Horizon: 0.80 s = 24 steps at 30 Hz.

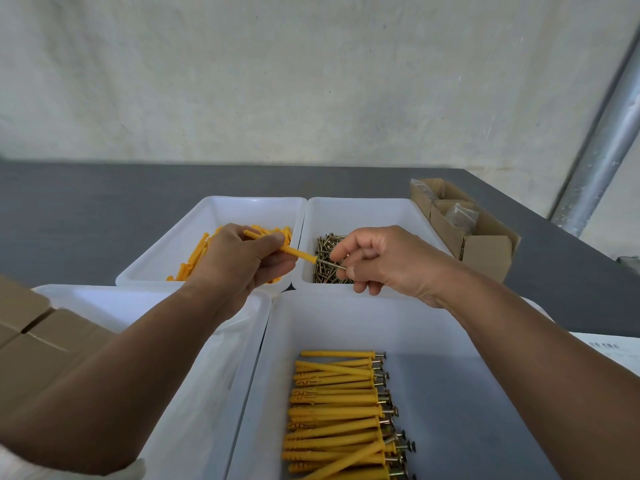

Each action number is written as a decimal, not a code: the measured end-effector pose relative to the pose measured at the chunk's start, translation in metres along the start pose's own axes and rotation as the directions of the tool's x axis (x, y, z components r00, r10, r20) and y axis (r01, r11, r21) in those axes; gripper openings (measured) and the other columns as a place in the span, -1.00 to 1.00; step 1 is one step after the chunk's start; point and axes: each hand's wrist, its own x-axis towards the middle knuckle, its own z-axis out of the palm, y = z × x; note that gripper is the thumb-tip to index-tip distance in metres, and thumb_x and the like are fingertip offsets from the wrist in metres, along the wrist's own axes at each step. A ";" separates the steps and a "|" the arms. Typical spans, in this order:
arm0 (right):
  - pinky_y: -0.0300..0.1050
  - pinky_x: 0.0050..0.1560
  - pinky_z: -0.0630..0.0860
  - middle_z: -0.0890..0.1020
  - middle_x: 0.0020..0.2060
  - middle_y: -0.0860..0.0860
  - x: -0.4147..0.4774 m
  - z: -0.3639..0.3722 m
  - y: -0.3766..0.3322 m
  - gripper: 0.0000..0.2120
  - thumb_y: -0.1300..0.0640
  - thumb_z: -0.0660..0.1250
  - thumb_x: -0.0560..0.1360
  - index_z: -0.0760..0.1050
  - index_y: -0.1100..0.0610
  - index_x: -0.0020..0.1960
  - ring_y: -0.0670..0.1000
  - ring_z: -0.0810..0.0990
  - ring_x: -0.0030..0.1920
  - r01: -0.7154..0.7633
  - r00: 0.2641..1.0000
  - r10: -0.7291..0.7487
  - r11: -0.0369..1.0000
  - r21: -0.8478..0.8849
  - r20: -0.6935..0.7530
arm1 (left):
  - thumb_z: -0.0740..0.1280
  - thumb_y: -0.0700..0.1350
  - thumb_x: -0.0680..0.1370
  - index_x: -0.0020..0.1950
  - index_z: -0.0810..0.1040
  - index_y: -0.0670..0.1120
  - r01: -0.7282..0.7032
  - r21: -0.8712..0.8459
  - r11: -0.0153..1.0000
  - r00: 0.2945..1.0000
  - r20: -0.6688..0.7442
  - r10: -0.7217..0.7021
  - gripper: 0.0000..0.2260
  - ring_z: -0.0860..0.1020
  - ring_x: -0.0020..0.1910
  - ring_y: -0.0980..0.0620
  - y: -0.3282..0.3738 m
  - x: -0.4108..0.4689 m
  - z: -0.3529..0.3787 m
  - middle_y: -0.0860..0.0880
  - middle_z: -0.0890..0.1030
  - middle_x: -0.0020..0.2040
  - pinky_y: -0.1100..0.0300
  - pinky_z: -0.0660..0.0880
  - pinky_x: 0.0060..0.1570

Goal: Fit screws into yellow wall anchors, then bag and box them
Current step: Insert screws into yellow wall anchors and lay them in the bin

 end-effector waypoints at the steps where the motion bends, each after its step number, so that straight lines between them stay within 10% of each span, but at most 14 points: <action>1: -0.27 -0.30 0.53 0.71 -0.15 0.03 -0.001 0.001 -0.001 -0.76 0.35 0.34 0.51 0.60 0.05 0.05 -0.10 0.64 -0.29 -0.001 1.000 0.001 1.000 0.001 0.014 | 0.33 -0.27 0.57 -0.11 0.57 -0.27 -0.006 0.003 1.000 1.000 0.006 0.006 -0.91 0.70 -0.21 -0.08 0.000 -0.001 0.001 -0.27 0.69 -0.15 0.22 0.60 -0.33; 24: -0.13 -0.16 0.65 0.70 -0.12 0.18 -0.010 0.006 -0.012 -0.91 0.31 0.39 0.51 0.57 0.20 0.01 0.08 0.71 -0.17 -0.166 0.923 0.189 0.981 -0.096 0.335 | 0.42 -0.03 0.52 -0.02 0.49 -0.17 -0.152 0.195 0.969 0.981 0.150 0.123 -0.77 0.70 -0.14 -0.10 -0.002 -0.006 0.004 -0.09 0.67 -0.21 0.12 0.62 -0.21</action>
